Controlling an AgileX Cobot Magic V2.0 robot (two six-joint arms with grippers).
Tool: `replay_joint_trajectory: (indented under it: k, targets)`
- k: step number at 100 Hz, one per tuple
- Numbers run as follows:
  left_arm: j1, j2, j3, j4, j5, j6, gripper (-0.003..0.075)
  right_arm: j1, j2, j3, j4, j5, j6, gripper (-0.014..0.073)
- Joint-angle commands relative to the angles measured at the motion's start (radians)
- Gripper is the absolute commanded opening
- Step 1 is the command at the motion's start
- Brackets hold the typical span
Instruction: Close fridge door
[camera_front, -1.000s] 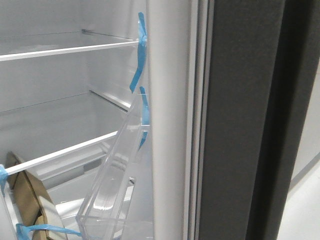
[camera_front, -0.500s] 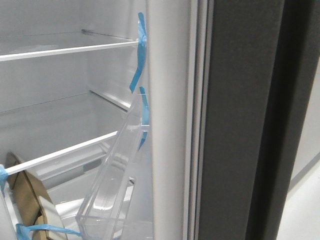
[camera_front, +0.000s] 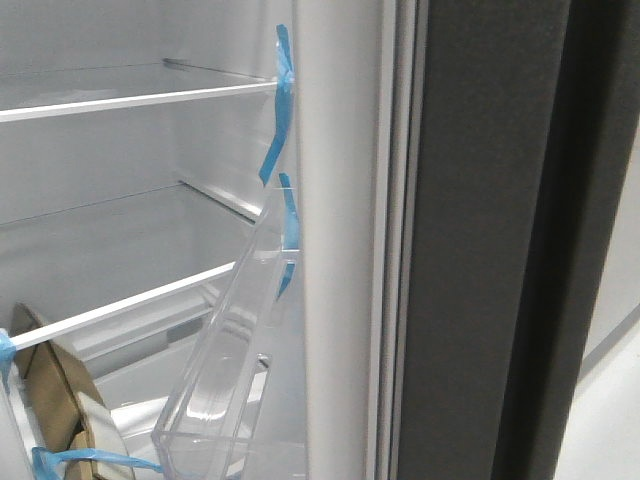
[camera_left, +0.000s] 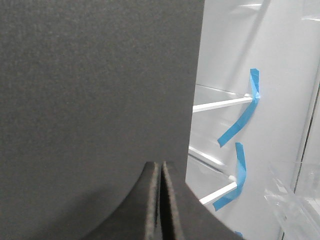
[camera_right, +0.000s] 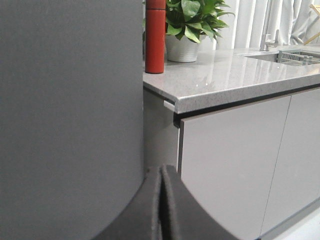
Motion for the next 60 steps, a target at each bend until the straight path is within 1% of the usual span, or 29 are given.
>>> replay_joint_trajectory:
  k: [1, 25, 36, 41, 51, 60]
  targets:
    - [-0.010, 0.019, 0.028, -0.002, -0.077, -0.004, -0.0020, -0.006, 0.067, -0.105, 0.003, -0.111, 0.001, -0.0076]
    - [-0.010, 0.019, 0.028, -0.002, -0.077, -0.004, -0.0020, -0.006, 0.271, -0.385, 0.015, -0.108, 0.001, -0.0076]
    - [-0.010, 0.019, 0.028, -0.002, -0.077, -0.004, -0.0020, -0.006, 0.371, -0.510, 0.079, -0.089, 0.001, -0.0076]
    - [-0.010, 0.019, 0.028, -0.002, -0.077, -0.004, -0.0021, -0.006, 0.406, -0.552, 0.098, -0.076, 0.001, -0.0076]
    - [-0.010, 0.019, 0.028, -0.002, -0.077, -0.004, -0.0020, -0.006, 0.468, -0.626, 0.098, -0.035, 0.001, -0.0076]
    - [-0.010, 0.019, 0.028, -0.002, -0.077, -0.004, -0.0021, -0.006, 0.513, -0.672, 0.098, -0.027, 0.001, -0.0076]
